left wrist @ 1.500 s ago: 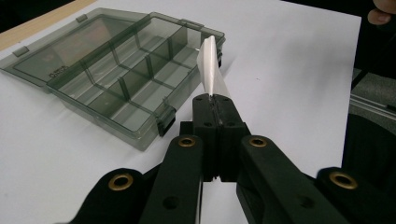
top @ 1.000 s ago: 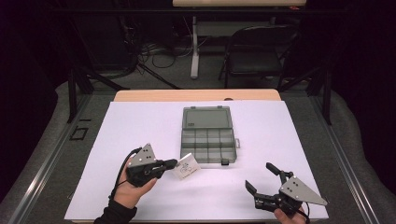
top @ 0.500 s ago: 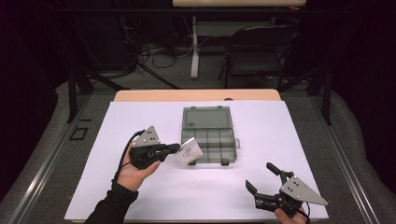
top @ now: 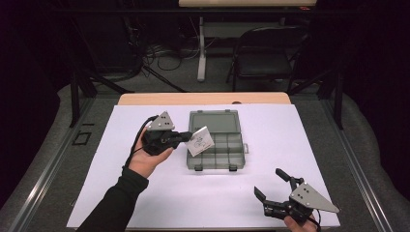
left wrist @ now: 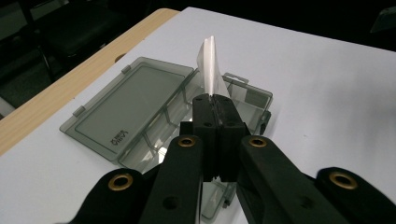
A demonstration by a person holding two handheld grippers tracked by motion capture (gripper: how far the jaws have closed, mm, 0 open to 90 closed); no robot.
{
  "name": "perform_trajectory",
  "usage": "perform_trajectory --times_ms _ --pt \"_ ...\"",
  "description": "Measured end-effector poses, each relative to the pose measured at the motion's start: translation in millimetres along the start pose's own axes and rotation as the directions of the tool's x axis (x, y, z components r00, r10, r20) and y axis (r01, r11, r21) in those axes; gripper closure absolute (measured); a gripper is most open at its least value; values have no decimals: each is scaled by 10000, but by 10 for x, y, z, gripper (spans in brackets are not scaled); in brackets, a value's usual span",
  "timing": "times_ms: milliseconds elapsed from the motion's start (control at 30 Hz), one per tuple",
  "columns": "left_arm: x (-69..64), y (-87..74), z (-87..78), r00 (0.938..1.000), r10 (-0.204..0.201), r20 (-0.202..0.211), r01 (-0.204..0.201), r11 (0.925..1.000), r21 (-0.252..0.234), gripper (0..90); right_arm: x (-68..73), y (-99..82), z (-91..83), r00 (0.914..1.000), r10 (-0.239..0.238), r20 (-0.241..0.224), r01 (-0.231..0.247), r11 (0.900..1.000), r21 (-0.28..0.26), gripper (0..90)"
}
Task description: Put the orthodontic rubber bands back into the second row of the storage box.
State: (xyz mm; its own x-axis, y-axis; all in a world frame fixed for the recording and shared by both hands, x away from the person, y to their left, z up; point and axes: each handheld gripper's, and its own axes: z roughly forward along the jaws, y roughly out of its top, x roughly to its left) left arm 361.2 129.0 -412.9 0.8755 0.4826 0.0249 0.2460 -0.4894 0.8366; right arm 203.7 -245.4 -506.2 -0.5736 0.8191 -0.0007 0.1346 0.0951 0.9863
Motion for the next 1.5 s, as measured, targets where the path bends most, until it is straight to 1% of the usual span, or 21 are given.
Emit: perform_trajectory --times_ms 267,633,867,900,1067,1267,1500 --pt "58 107 91 9999 159 -54 -158 9997 197 895 -1 -1 2 10000 -6 9 6 10000 -12 99" --pt "110 105 296 9999 98 94 -104 9981 607 895 1 -2 4 10000 -2 -19 2 10000 -4 99" --pt "79 115 461 9993 186 315 -213 9958 892 895 -1 -2 5 10000 -35 -35 35 10000 -5 99" --pt "71 116 486 9990 280 339 -311 9949 960 895 -1 -3 6 10000 -35 -34 35 10000 -4 100" --pt "28 111 595 9975 405 571 -472 9914 1220 895 -3 -3 5 10000 -9 -28 9 10000 -24 99" --pt "-11 78 699 9965 386 736 -484 9894 1368 895 -3 -3 5 10000 31 -22 -31 10000 -34 99" --pt "-30 34 784 9955 353 875 -489 9861 1587 895 -4 -3 4 10000 -7 -60 7 10000 7 99"
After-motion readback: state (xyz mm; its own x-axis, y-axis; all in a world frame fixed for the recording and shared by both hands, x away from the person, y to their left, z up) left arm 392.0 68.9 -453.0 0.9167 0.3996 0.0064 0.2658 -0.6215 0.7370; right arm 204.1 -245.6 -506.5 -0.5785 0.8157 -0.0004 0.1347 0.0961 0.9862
